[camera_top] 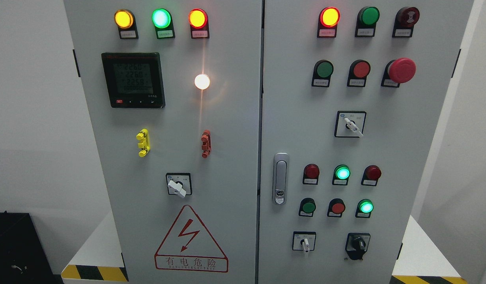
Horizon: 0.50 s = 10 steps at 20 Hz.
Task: Flip black knob to close circuit
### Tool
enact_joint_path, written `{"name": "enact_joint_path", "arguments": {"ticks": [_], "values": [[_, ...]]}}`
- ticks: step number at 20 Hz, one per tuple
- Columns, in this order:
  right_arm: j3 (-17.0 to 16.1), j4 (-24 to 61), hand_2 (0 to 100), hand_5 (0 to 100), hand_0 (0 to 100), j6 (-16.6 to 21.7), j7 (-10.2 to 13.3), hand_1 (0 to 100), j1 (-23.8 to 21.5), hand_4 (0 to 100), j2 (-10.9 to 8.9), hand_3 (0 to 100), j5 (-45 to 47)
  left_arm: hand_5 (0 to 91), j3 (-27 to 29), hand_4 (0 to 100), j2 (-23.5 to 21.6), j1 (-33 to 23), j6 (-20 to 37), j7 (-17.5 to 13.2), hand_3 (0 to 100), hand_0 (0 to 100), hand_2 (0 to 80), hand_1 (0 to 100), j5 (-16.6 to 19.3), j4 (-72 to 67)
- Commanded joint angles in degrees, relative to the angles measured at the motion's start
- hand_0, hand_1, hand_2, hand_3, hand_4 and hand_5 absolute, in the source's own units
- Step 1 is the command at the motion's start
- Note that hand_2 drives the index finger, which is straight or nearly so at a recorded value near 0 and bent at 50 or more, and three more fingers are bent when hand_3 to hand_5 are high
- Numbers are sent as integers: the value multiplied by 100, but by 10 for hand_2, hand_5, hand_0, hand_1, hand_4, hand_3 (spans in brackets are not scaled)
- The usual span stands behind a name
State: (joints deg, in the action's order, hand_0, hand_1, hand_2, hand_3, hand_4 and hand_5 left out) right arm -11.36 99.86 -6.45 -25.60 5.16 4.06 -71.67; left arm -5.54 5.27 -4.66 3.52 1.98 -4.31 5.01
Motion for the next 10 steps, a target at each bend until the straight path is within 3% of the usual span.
{"name": "enact_joint_path", "arguments": {"ticks": [1, 10], "values": [[-68, 395, 908, 904, 0, -50, -103, 0, 556, 915, -11, 1000, -180, 0, 0, 0, 0, 0, 0, 4, 0, 120, 0, 556, 0, 0], [-68, 280, 910, 917, 0, -278, -200, 0, 838, 920, -11, 1000, -259, 0, 0, 0, 0, 0, 0, 4, 0, 120, 0, 556, 0, 0]]}}
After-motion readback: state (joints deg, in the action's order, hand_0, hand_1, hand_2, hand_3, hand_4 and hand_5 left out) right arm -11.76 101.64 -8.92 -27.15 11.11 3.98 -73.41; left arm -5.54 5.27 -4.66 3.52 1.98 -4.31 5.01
